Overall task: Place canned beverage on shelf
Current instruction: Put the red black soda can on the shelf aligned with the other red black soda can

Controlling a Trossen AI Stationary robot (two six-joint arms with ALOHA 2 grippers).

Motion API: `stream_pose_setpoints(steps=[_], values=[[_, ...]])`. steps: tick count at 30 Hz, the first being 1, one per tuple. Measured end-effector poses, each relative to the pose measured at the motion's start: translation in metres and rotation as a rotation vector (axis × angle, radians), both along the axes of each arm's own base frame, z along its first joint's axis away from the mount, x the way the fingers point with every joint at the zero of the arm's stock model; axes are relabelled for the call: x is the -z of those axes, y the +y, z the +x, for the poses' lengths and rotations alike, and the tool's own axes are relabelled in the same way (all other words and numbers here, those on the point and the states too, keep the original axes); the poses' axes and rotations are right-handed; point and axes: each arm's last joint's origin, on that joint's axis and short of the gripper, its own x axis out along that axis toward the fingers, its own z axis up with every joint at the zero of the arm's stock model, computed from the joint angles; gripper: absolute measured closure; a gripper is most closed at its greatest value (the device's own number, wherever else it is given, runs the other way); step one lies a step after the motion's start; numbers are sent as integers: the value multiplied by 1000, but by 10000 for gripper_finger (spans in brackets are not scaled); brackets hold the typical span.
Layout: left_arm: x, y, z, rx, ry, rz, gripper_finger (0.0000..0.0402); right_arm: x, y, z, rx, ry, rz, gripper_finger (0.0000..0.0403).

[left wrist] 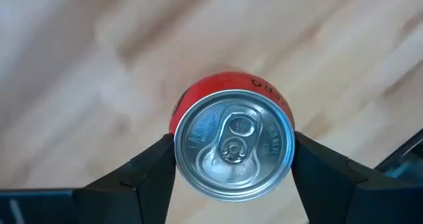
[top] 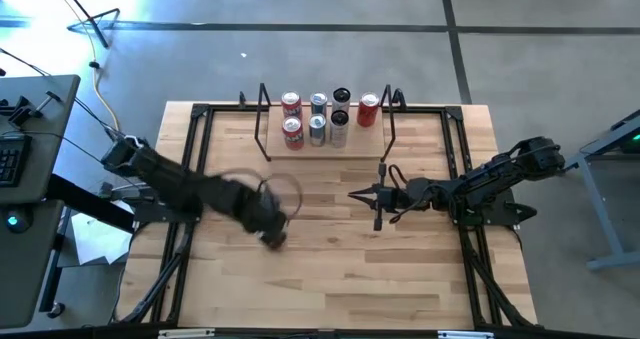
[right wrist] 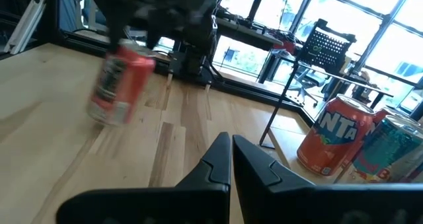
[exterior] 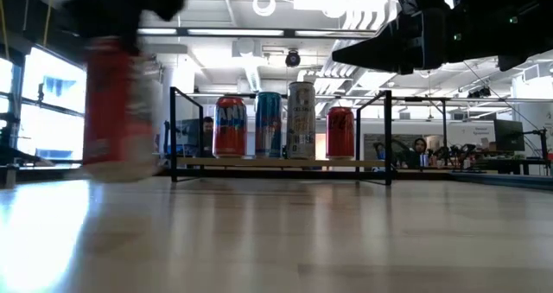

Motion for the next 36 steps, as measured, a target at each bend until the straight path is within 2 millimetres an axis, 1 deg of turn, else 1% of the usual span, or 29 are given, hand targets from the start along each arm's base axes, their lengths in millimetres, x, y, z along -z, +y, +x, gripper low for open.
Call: stream_pose_setpoints(steps=[2, 4, 10, 12, 15, 19, 23, 25, 27, 32, 36], values=[[-9, 16, 11, 7, -64, 16, 162, 0, 0, 0, 7, 0, -1, 403], [-10, 29, 18, 31, -93, 35, 162, 1, 0, 0, 8, 7, -1, 403], [6, 48, 32, 81, -43, 28, 163, 3, 0, 0, 10, 33, 12, 403], [12, 55, 39, 65, -33, 31, 163, 3, 0, 0, 11, 33, 15, 403], [15, 67, 50, 46, -58, 34, 163, 4, 0, 0, 12, 36, 25, 403], [11, 81, 69, 59, -86, 80, 163, 4, 0, 0, 13, 39, 36, 403], [0, 94, 85, 71, -128, 150, 165, 4, -1, 0, 17, 41, 35, 403], [0, 98, 93, 87, -139, 169, 165, 5, -1, -1, 27, 44, 34, 403], [5, 97, 96, 118, -111, 186, 165, 6, -1, -1, 38, 56, 30, 403], [7, 86, 100, 193, -116, 215, 165, 6, 2, -1, 29, 59, 31, 403], [7, 83, 103, 175, -150, 218, 165, 7, 8, -3, 44, 62, 57, 403]])
